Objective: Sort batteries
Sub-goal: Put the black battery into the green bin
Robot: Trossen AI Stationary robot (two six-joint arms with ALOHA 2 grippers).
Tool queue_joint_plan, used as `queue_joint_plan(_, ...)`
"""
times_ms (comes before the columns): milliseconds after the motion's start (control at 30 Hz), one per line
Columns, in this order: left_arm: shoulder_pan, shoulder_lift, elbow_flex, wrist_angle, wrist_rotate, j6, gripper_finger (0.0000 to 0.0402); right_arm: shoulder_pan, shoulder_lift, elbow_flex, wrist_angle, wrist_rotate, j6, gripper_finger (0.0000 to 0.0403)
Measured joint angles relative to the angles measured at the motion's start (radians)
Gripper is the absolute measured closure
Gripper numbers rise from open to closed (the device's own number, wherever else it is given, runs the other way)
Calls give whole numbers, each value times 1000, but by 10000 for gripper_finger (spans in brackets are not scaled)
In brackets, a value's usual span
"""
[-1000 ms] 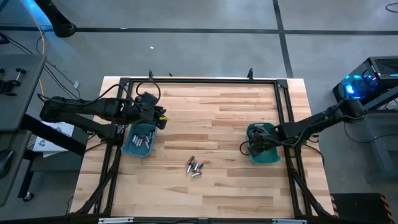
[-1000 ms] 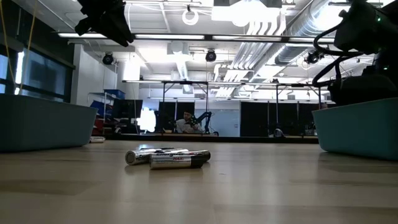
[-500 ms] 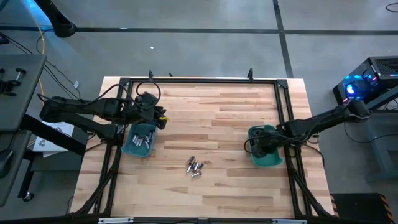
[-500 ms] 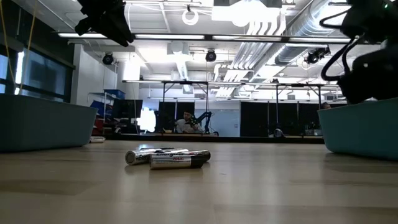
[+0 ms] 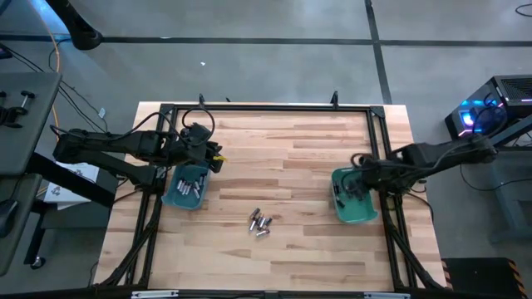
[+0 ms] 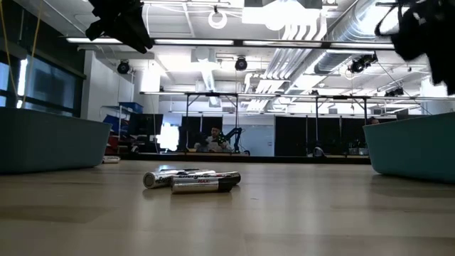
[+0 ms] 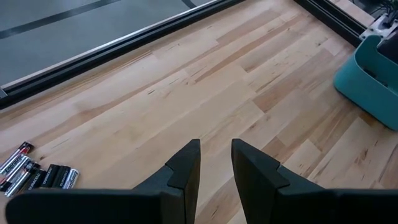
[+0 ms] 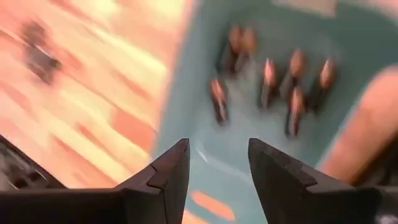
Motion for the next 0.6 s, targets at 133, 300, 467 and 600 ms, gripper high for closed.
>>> queue_joint_plan(133,0,0,0,7,0,0,317,0,1,84,191,229,-168,245)
queue_joint_plan(300,0,0,0,28,0,0,317,3,50,-9,802,239,-725,245)
queue_joint_plan(467,-2,0,0,30,13,-1,317,-27,263,-87,1142,69,-950,245)
queue_joint_plan(600,-3,0,0,31,18,-14,317,-70,482,-58,1250,-134,-1116,245)
